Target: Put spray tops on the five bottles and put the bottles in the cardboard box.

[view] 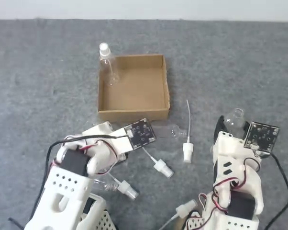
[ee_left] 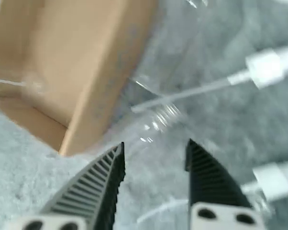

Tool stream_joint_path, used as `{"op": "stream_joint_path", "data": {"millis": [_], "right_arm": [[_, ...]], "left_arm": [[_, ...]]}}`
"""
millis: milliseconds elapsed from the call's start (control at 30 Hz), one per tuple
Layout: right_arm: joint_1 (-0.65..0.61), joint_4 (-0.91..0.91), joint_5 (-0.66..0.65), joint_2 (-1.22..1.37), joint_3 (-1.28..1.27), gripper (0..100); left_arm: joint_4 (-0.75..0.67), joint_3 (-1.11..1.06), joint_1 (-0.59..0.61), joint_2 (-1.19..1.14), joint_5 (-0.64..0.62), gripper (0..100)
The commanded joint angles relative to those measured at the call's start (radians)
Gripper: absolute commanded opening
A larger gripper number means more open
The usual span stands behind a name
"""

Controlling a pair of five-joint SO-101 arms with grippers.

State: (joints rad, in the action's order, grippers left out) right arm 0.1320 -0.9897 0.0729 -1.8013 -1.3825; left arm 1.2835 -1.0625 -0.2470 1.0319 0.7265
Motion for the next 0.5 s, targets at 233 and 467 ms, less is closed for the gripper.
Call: {"op": "stream_joint_path", "data": {"millis": [233,467], "right_arm": [[0.015,0.025,0.014,-0.015,0.008,0.6],[0.015,0.025,0.009,-0.015,0.006,0.6]], "left_arm": [[0.278,0.182,-0.129,-0.295,0.152,22],[0.278,0.177,-0.262,-0.445,0.147,22]]}}
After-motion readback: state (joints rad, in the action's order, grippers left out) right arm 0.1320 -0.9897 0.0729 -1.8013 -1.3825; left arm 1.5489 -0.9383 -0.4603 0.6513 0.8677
